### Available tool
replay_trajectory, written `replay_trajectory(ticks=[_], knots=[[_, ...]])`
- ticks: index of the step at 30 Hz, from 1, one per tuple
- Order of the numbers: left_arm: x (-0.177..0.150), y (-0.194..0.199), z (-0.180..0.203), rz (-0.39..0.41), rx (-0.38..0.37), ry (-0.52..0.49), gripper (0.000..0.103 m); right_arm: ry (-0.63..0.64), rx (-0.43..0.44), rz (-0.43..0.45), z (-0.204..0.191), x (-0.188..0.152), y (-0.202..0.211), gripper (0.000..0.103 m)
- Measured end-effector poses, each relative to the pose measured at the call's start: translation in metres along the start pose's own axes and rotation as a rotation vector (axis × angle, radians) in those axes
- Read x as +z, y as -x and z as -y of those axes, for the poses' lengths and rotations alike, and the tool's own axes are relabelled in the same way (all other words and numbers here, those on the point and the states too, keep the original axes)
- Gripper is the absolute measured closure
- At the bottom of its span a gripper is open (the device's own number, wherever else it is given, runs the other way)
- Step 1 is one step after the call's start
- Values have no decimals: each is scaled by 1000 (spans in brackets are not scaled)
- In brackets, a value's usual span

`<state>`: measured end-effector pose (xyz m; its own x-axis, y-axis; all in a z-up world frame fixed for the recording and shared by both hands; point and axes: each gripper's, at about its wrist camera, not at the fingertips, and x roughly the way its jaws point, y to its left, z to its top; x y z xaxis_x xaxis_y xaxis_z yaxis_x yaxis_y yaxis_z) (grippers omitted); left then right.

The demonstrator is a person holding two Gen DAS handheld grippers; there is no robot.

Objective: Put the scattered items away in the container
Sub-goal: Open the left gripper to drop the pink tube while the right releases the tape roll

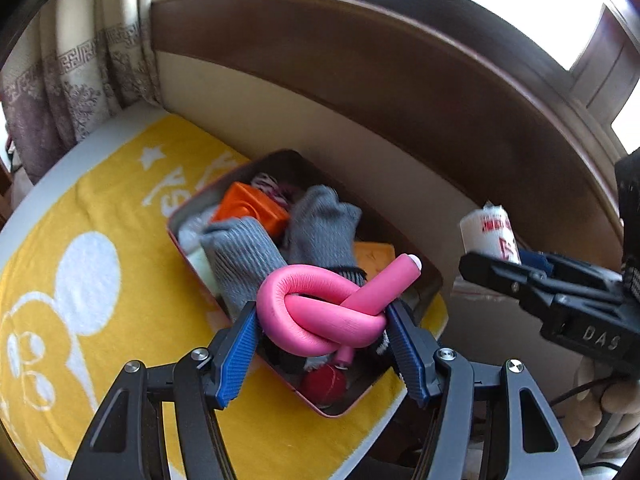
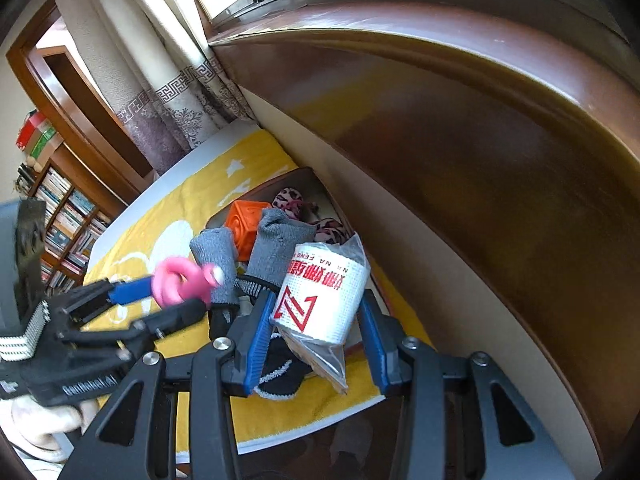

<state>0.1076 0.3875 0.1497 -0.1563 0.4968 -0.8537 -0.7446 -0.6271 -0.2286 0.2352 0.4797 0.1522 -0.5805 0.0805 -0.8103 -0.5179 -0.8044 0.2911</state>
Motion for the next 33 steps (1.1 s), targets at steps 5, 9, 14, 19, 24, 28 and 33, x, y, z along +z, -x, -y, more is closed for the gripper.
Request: replay_trajectory(ticks=[5, 9, 14, 19, 24, 28, 33], knots=[[-8, -22, 2, -36, -30, -23, 38, -5, 8, -11, 3, -3, -1, 57], [-14, -28, -4, -65, -61, 32, 38, -3, 7, -13, 3, -3, -3, 57], [-15, -14, -6, -31, -69, 40, 30, -3, 12, -26, 3, -3, -11, 57], [-19, -4, -11, -17, -72, 63, 27, 2, 9, -40, 0, -1, -23, 57], [-26, 9, -19, 2, -43, 91, 27, 17, 10, -45, -5, 6, -33, 57], [-30, 19, -30, 19, -2, 118, 27, 45, 6, -70, -12, 9, -49, 56], [-35, 26, -37, 28, 21, 154, 27, 68, 2, -136, -14, 8, -77, 55]])
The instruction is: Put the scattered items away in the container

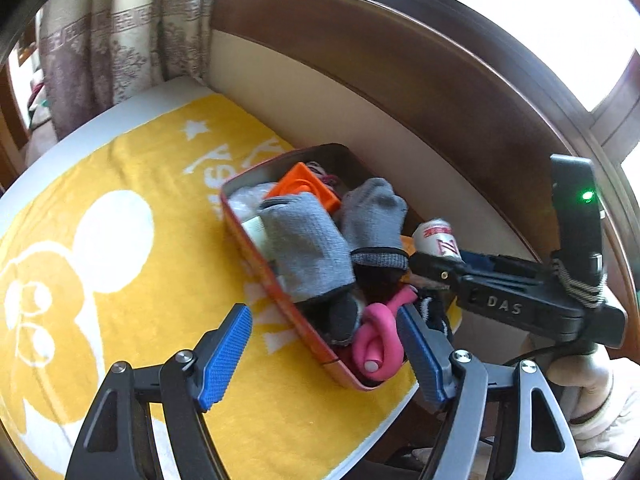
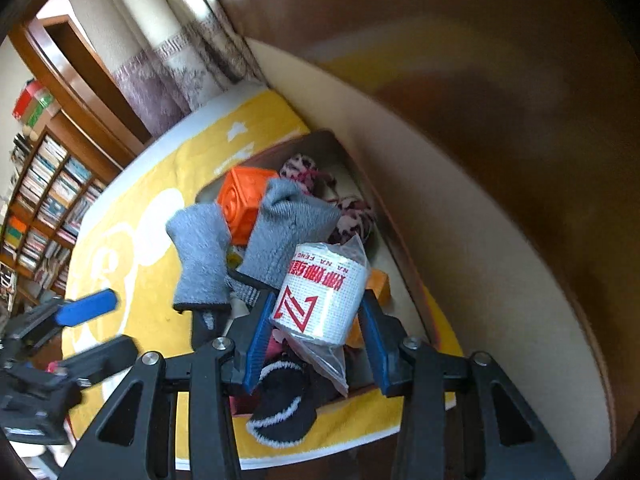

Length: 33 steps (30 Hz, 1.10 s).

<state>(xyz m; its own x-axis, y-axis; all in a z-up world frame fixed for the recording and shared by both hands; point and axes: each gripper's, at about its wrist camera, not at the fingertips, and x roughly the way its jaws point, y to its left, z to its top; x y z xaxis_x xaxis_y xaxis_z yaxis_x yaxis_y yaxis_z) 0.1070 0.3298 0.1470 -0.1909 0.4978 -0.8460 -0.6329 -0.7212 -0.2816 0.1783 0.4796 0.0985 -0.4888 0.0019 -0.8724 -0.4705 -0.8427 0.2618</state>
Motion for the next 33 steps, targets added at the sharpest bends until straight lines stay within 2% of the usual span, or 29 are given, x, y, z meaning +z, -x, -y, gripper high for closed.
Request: replay_trajectory(ticks=[6, 14, 16, 17, 18, 20, 24, 29, 33], knots=[[3, -3, -5, -10, 6, 13, 27, 24, -3, -44, 1, -2, -13, 42], [11, 1, -4, 27, 19, 22, 27, 58, -25, -14, -3, -10, 6, 41], [14, 6, -2, 48, 30, 22, 23, 59, -35, -8, -2, -11, 13, 38], [15, 9, 0, 60, 37, 20, 15, 58, -37, -4, -1, -12, 17, 36], [17, 11, 1, 67, 43, 17, 14, 58, -40, 2, 0, -12, 22, 33], [20, 16, 4, 84, 71, 1, 14, 60, -54, 8, 1, -13, 28, 29], [23, 21, 7, 95, 77, 12, 14, 71, -67, 27, -3, -13, 39, 28], [26, 32, 10, 123, 126, 16, 14, 92, -73, 40, -13, -13, 46, 25], [27, 42, 14, 181, 212, -6, 14, 100, -56, 59, -17, -16, 51, 23]])
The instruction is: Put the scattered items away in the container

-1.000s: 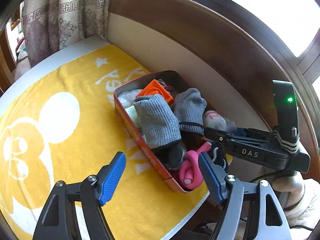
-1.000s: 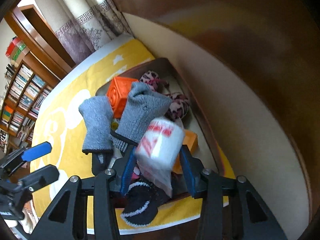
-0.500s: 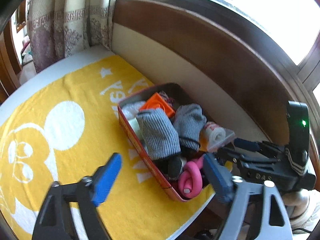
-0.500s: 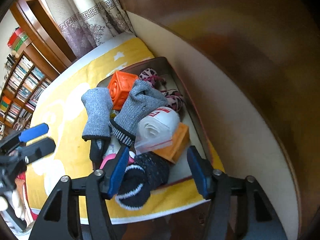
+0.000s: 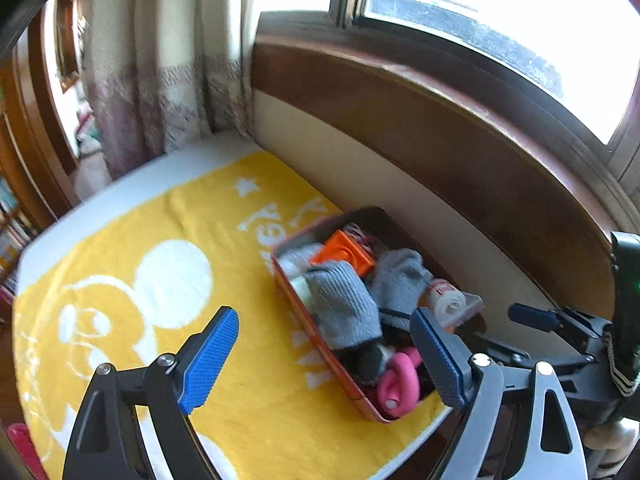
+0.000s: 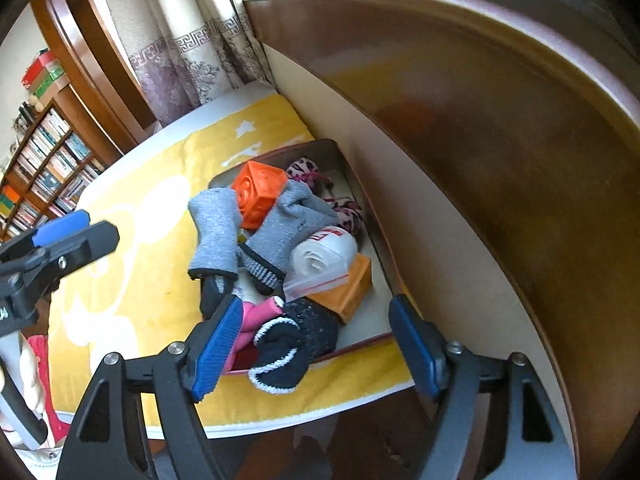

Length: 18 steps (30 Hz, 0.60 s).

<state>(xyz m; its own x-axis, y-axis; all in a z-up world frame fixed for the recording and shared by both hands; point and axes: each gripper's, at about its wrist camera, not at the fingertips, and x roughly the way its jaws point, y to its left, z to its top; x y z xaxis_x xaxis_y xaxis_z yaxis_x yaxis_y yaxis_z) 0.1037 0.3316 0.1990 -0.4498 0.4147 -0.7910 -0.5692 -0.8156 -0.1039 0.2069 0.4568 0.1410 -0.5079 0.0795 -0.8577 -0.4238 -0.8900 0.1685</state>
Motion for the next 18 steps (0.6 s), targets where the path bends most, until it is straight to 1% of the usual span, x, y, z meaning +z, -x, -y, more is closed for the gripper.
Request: replay_trajectory(ticks=[3, 5, 6, 7, 8, 10, 12, 15, 18], knots=[[2, 10, -1, 40, 55, -1, 14, -2, 21, 20, -1, 0, 3, 21], [3, 15, -4, 53, 64, 17, 14, 3, 37, 44, -2, 0, 8, 20], [3, 18, -7, 58, 66, 28, 14, 5, 47, 52, -3, 0, 9, 17], [3, 19, -7, 57, 69, 37, 14, 8, 57, 60, -4, 1, 11, 14], [3, 21, -8, 48, 79, 50, 14, 14, 66, 72, -5, 1, 13, 1], [4, 24, -8, 39, 101, 66, 14, 32, 79, 117, -7, -2, 20, 1], [4, 33, -3, 76, 117, 48, 14, 54, 74, 149, -9, -3, 25, 1], [5, 46, 4, 138, 154, 19, 14, 55, 72, 179, -7, -6, 31, 1], [8, 58, 10, 184, 175, 5, 14, 42, 81, 189, -2, -8, 35, 1]])
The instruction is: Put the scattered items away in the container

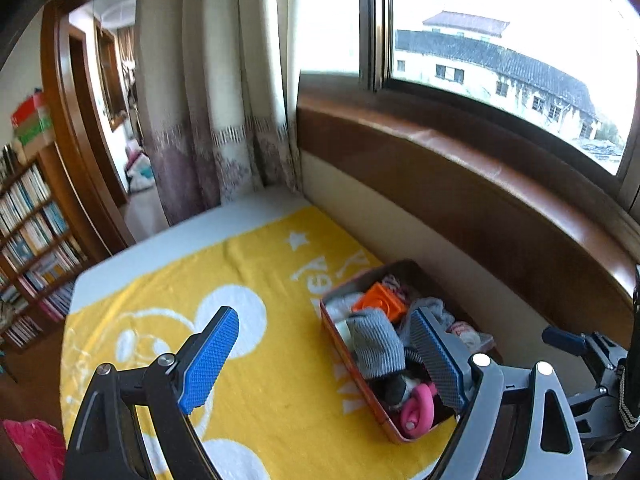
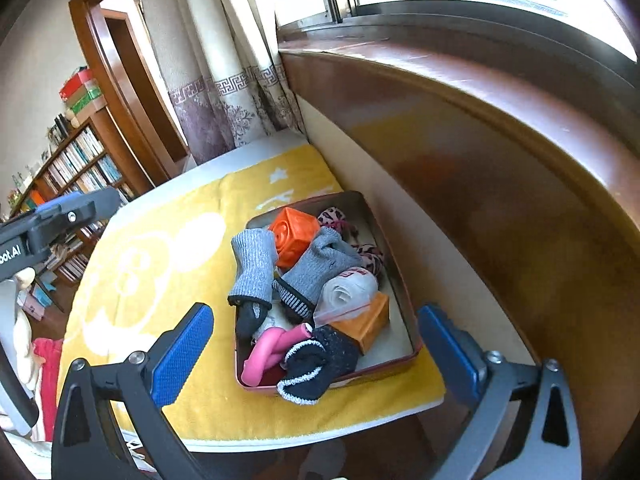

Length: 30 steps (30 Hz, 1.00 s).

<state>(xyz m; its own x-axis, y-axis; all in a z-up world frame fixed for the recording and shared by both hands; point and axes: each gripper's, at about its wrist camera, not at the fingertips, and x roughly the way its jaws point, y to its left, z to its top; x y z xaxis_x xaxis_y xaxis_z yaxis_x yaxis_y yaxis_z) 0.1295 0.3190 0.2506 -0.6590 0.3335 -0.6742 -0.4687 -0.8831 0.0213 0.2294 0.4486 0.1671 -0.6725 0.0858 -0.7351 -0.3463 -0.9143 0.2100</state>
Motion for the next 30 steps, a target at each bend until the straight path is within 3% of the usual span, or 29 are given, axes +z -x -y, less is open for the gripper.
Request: replay_trajectory(ticks=[3, 5, 9, 14, 18, 23, 30], knots=[[5, 9, 3, 31, 7, -2, 12, -6, 3, 19, 2, -2, 7, 0], [7, 9, 6, 19, 7, 5, 0, 0, 0, 36, 2, -3, 12, 0], [8, 7, 6, -4, -10, 34, 0, 20, -1, 59, -2, -3, 25, 0], [6, 14, 12, 12, 28, 14, 0, 39, -5, 64, -5, -6, 29, 0], [7, 15, 21, -21, 51, -10, 0, 33, -5, 56, -4, -8, 31, 0], [7, 12, 22, -65, -56, 17, 0, 30, -7, 54, -3, -10, 32, 0], [5, 6, 28, -117, -111, 23, 0, 35, -36, 56, -1, -12, 37, 0]])
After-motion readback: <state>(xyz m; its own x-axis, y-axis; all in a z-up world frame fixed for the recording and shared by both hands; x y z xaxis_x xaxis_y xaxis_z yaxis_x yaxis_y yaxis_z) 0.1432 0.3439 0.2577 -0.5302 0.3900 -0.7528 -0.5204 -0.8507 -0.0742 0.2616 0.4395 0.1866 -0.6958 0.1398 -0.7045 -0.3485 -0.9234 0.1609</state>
